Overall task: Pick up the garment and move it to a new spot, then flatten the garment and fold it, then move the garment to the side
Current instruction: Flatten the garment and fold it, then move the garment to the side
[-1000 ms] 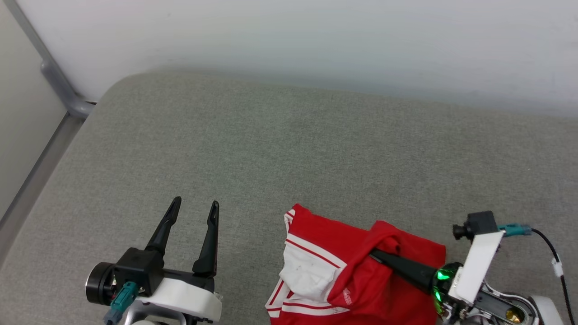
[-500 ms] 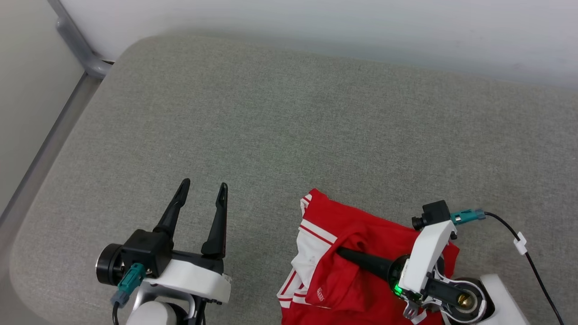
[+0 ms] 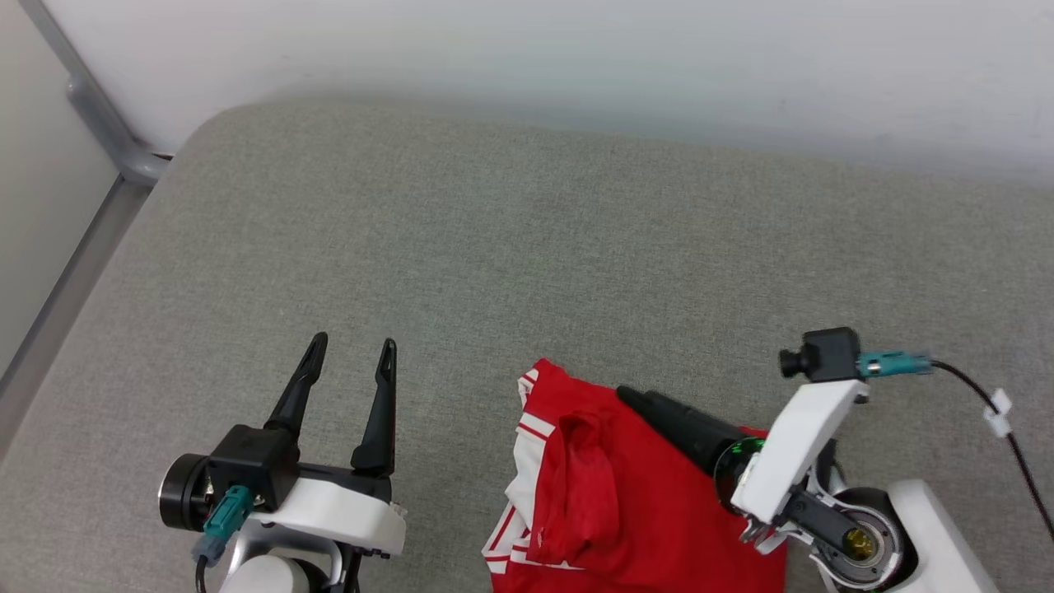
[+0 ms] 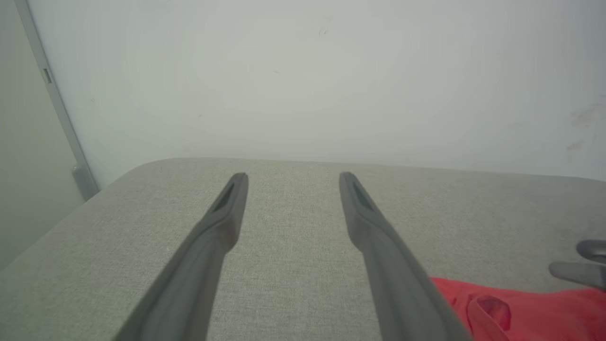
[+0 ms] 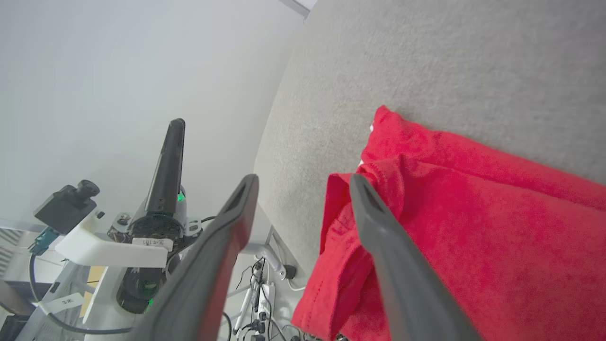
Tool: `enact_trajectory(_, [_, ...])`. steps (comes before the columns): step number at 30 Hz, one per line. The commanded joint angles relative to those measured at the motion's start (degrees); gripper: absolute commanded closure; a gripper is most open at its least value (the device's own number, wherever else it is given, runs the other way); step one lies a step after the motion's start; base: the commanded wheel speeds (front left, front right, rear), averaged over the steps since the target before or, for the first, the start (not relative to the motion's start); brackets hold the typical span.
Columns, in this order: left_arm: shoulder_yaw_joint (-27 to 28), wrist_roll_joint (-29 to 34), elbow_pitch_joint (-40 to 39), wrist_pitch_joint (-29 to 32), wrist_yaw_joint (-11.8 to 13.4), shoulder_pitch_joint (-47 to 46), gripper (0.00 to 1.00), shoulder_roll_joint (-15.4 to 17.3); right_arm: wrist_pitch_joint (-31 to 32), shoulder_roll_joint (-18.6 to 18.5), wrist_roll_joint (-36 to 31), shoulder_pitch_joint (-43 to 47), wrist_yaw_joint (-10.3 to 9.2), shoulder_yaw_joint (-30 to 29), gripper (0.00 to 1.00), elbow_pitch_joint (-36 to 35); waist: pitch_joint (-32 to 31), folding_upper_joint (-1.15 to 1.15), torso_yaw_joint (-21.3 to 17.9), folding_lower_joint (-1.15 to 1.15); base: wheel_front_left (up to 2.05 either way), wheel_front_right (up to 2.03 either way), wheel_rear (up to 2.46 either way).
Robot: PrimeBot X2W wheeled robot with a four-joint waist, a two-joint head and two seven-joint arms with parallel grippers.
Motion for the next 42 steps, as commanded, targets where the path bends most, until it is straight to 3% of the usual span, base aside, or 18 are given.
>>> enact_trajectory(1, [0.3, 0.5, 0.1, -0.2, 0.1, 0.5, 0.00, 0.3, -3.7, -0.9, -2.2, 0.9, 0.00, -1.0, 0.00, -1.5, -1.0, 0.00, -0.9, 0.00, 0.00, 0.00, 0.00])
enact_trajectory(10, [0.8, 0.4, 0.8, -0.2, 0.9, 2.4, 0.00, 0.6, -20.6, -3.1, -19.7, 5.4, 0.00, -11.5, 0.00, -5.9, -3.4, 0.00, -4.0, 0.00, 0.00, 0.00, 0.00])
enact_trajectory(17, [1.2, -0.3, 1.3, 0.1, 1.0, 3.0, 0.00, 1.2, -23.8, -2.3, -35.4, 9.8, 0.00, -22.0, 0.00, -10.3, -5.0, 0.00, -6.3, 0.00, 0.00, 0.00, 0.00])
enact_trajectory(22, [1.9, -0.8, 1.9, 0.3, 1.5, 3.7, 0.00, 1.8, -25.9, -0.9, -44.6, 13.0, -0.01, -25.1, 0.00, -16.4, -6.6, 0.00, -7.8, 0.00, 0.00, 0.00, 0.00])
enact_trajectory(30, [2.4, -1.1, 2.7, 0.2, 2.5, 5.4, 0.00, 2.3, -27.9, 0.3, -52.0, 18.2, -0.01, -24.6, 0.00, -21.3, -8.8, 0.00, -9.2, 0.00, 0.00, 0.00, 0.00])
enact_trajectory(42, [2.3, -1.2, 4.7, -0.1, 2.2, 7.6, 0.00, 1.8, -28.0, 2.3, -54.0, 23.8, -0.01, -22.0, 0.00, -21.3, -9.9, 0.00, -9.7, 0.00, 0.00, 0.00, 0.00])
